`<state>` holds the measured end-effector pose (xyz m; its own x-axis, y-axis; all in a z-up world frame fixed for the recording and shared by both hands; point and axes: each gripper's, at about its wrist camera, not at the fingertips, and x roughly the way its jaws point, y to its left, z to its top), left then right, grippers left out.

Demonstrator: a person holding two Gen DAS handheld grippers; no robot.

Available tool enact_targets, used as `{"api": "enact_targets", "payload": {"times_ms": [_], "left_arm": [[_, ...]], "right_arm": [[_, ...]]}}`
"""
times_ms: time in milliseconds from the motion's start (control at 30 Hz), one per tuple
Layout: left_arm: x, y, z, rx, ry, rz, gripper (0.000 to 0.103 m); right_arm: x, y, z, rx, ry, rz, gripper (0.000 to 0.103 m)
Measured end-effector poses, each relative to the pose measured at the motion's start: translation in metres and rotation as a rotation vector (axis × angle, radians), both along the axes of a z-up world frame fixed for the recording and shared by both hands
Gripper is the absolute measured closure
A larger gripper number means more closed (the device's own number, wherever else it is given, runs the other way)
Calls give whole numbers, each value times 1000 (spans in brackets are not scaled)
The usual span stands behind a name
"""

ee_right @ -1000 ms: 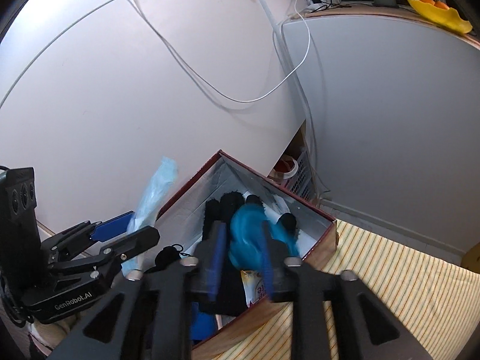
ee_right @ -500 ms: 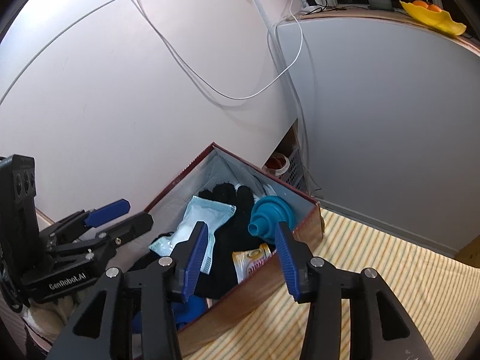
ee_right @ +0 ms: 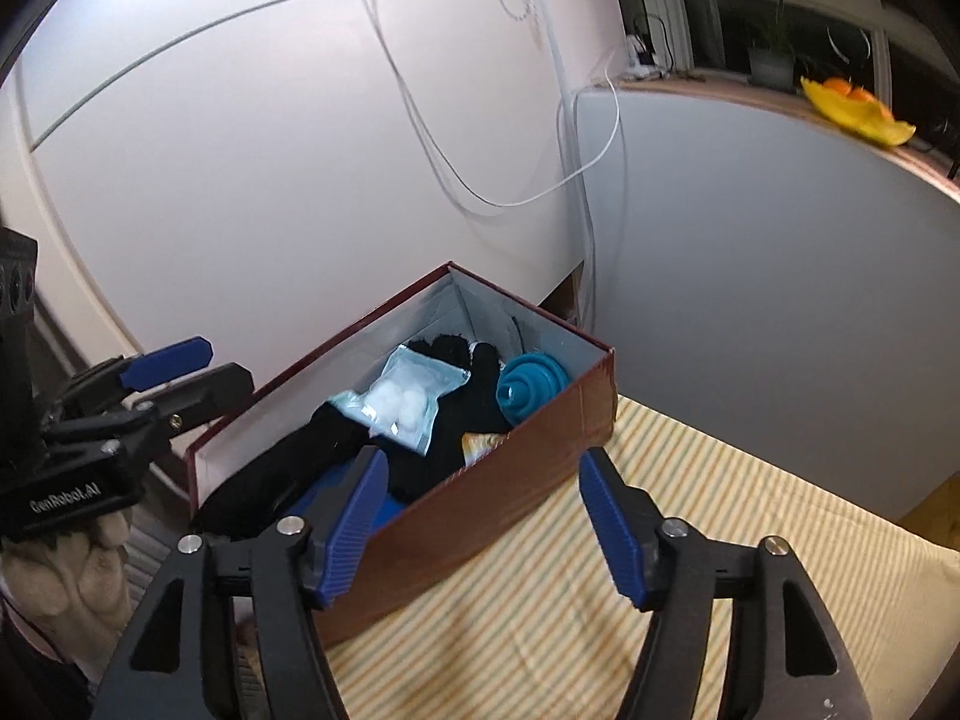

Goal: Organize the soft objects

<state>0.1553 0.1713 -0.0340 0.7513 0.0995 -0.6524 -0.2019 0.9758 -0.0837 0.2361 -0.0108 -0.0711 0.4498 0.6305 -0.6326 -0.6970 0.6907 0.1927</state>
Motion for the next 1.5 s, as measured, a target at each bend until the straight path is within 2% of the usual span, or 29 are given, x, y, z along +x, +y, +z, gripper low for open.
{"api": "enact_targets", "payload": {"times_ms": [67, 267, 433, 633, 833, 1167, 1500], "left_arm": [[-14, -6, 2, 5, -18, -5, 24], [-50, -24, 3, 17, -54, -12, 24], [-76, -37, 0, 38, -68, 5, 23], [-104, -50, -3, 54, -89, 27, 23], [-137, -64, -10, 44, -101, 45, 18], [-172, -77, -22, 8, -84, 71, 18], [-185, -81, -21, 1, -91, 88, 18]], "right_arm": [[-12, -7, -1, 5, -12, 3, 37], [-47, -25, -6, -19, -61, 3, 36], [-76, -44, -12, -5, -79, -9, 31], [-107, -62, -19, 0, -107, -27, 30], [-144, -86, -29, 11, -135, -76, 21], [-185, -119, -38, 21, -151, -156, 18], [-200, -123, -42, 0, -167, -159, 17]]}}
